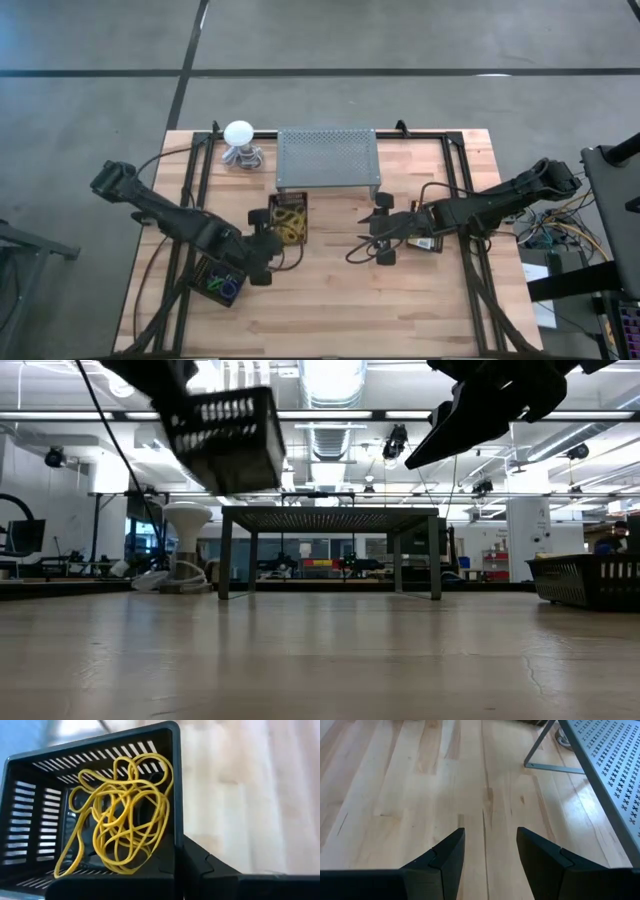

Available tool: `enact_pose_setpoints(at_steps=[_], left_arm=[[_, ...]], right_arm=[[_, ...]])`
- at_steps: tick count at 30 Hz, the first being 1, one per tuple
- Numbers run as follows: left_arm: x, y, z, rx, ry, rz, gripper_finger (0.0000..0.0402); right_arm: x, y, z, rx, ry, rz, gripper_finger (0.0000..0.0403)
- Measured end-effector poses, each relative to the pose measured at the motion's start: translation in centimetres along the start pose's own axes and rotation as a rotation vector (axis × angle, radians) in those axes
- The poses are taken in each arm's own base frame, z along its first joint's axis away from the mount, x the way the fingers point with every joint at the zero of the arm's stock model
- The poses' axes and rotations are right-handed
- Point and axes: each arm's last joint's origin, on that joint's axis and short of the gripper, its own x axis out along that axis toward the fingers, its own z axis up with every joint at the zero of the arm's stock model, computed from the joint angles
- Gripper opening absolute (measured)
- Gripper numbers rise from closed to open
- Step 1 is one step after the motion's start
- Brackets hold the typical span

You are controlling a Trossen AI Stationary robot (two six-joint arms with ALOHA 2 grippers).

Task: Pick & Place Office Desk Supplies
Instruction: Put the top left black bin on the shelf

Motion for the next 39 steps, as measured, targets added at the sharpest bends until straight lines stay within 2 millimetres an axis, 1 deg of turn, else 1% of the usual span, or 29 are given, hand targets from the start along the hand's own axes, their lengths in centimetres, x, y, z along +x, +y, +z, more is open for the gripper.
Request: enact_pose_setpoints(at_steps=[3,6,9,15,18,21,25,28,35,39], left_arm=[[-0.6,1.2,1.0,0.064,-0.017,0.109,0.0007],[0.0,3.1,1.6,0.149,0.001,0.187,0.0007],[0.9,5.5,2.1,0.214,0.042,0.235,0.0008],[2.8,11.0,2.3,0.197,0.117,0.215,0.0007],[3.4,12.9,2.5,0.212,0.100,0.177,0.0008],[3.7,14.4,2.7,0.236,0.074,0.145,0.0008],[3.9,15.8,2.4,0.213,0.085,0.147,0.0008],[4.0,16.5,2.2,0.196,0.090,0.138,0.0009],[4.2,17.2,2.2,0.217,0.070,0.112,0.0011],[4.8,17.6,2.1,0.207,0.086,0.106,0.0011]], right_arm=[[0.0,0.0,0.0,-0.019,0.000,0.000,0.0178],[0.0,0.0,0.0,-0.023,-0.001,0.000,0.0178],[0.0,0.0,0.0,-0.022,-0.001,0.000,0.0178],[0.0,0.0,0.0,0.003,0.000,0.001,0.0178],[0.0,0.0,0.0,0.003,0.001,0.001,0.0178],[0.0,0.0,0.0,0.003,0.001,0.001,0.0178],[0.0,0.0,0.0,0.004,0.001,0.001,0.0178],[0.0,0.0,0.0,0.004,0.001,0.001,0.0178],[0.0,0.0,0.0,0.003,0.000,0.001,0.0178],[0.0,0.0,0.0,0.003,0.001,0.001,0.0178]])
